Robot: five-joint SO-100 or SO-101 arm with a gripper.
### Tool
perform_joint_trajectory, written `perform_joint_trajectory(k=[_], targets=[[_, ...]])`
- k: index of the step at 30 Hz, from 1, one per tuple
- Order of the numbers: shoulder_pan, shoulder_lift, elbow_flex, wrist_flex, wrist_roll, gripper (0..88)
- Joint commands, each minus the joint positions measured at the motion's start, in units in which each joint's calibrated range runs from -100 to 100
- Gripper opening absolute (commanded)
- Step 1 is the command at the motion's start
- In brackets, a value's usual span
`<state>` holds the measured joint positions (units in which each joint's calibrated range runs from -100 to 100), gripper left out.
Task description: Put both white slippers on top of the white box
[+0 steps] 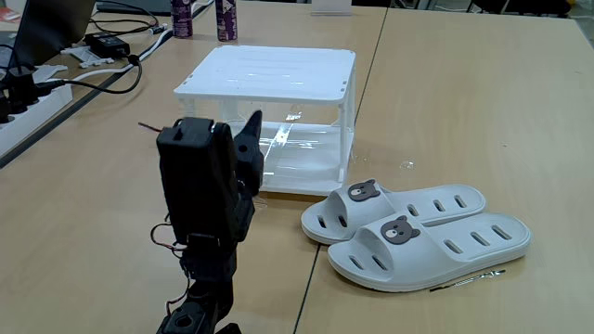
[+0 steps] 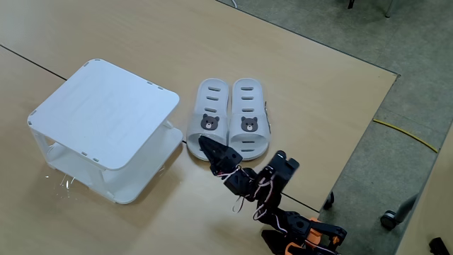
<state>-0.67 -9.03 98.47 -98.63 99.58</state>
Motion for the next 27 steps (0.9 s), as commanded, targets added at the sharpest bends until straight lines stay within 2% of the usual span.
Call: perform_joint_trajectory(k=[1,14,17,19,22,27], targets=[[0.3,8.0,0.8,-0.5,0.4,0.7],[0.5,32.7,-4.0,-0.5,0.4,0.7],[3.0,34.5,-7.8,-0.5,0.4,0.8],[6.3,34.7,-11.4,-0.5,0.4,3.9],[9.6,35.6,-14.3,-0.5,0.4,13.8],[11.8,40.0,-22.8,-0.5,0.4,16.2]])
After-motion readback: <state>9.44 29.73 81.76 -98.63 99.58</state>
